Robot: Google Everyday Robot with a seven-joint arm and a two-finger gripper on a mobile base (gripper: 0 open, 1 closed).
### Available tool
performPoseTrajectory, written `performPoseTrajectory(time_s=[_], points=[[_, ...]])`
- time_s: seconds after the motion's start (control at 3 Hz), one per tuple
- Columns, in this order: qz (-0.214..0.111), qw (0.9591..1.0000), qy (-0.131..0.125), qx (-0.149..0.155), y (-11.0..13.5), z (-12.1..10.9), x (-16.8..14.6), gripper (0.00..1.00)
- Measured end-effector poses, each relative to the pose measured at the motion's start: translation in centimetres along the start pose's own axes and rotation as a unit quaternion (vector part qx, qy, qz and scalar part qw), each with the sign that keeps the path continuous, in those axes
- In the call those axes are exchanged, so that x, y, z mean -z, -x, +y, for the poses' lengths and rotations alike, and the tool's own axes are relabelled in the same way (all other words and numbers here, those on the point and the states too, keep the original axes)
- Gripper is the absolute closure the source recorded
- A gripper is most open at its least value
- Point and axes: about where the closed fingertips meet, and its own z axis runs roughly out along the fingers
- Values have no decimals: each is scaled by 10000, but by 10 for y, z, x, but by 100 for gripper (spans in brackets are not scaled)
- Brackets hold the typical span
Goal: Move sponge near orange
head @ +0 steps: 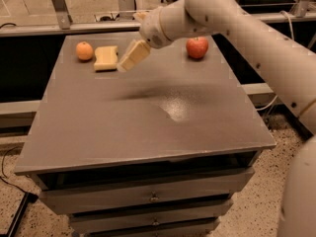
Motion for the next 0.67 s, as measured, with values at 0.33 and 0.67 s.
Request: performPoseTrajectory(time_s=[0.33, 0.67], points=[[21, 9996, -259, 94, -26, -10, 42, 0], [21, 9996, -258, 94, -26, -10, 42, 0]])
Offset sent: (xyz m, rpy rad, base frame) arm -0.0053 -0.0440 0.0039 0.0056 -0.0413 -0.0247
